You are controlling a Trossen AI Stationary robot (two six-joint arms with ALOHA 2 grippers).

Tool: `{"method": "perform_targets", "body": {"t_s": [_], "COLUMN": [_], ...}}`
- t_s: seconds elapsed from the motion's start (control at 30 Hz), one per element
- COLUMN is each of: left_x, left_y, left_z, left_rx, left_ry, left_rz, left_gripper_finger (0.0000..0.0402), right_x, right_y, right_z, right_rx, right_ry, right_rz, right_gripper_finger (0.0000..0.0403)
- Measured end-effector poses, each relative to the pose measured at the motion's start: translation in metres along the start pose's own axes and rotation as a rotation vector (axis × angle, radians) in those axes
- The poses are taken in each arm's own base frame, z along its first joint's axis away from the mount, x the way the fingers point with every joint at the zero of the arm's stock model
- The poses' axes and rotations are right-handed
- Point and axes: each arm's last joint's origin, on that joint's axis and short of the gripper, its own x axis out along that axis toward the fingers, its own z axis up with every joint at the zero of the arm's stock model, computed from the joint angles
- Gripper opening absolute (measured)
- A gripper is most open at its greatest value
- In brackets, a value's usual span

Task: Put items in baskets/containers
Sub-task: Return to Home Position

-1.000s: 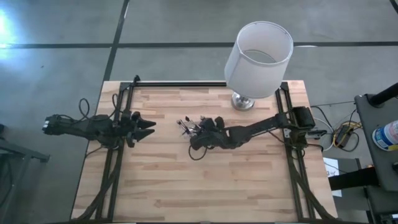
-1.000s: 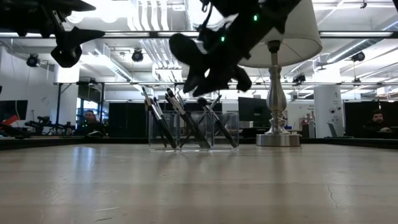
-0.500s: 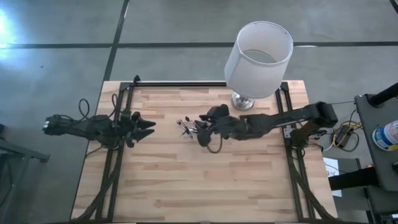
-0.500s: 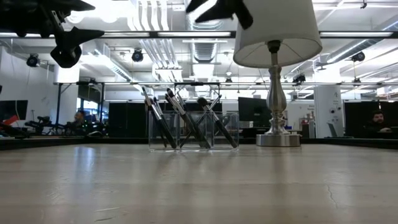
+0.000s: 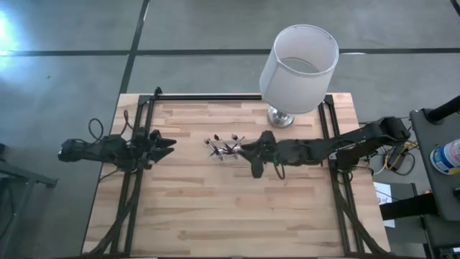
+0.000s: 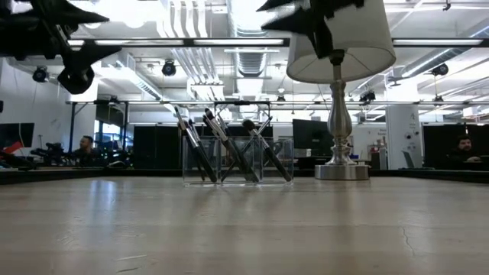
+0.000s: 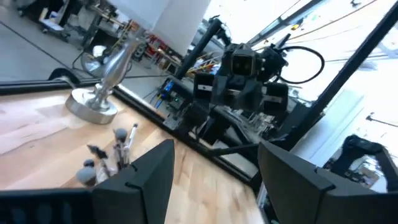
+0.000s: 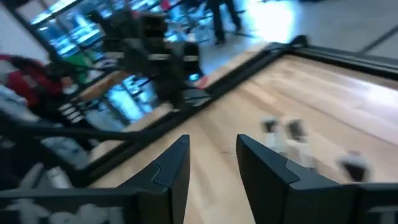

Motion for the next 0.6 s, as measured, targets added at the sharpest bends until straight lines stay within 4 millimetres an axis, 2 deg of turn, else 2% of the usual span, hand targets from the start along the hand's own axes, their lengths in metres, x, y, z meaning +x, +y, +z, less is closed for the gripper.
{"method": "perform_targets", "body": {"t_s": [0.23,0.47,0.6], "left_x": [0.003,0.008,0.008], "left_y": [0.008,0.027,0.028], "left_z": [-0.007,-0.03,-0.029], "left_rx": [0.01,0.022,0.027], "left_ry": [-0.008,0.005,0.0], "left_rz": [0.048,0.095,0.103], "left_gripper_finger": [0.0225,0.0225,0.0225], "right_x": [-0.011,-0.014,-0.019], "right_y": [-0.027,-0.051,-0.064], "right_z": [-0.025,-0.048,-0.058], "right_rx": [0.002,0.026,0.033], "right_ry": [0.039,0.027,-0.001], "right_rz": [-0.046,-0.055,-0.028], "right_gripper_finger": [0.0134,0.0127,0.0123]}}
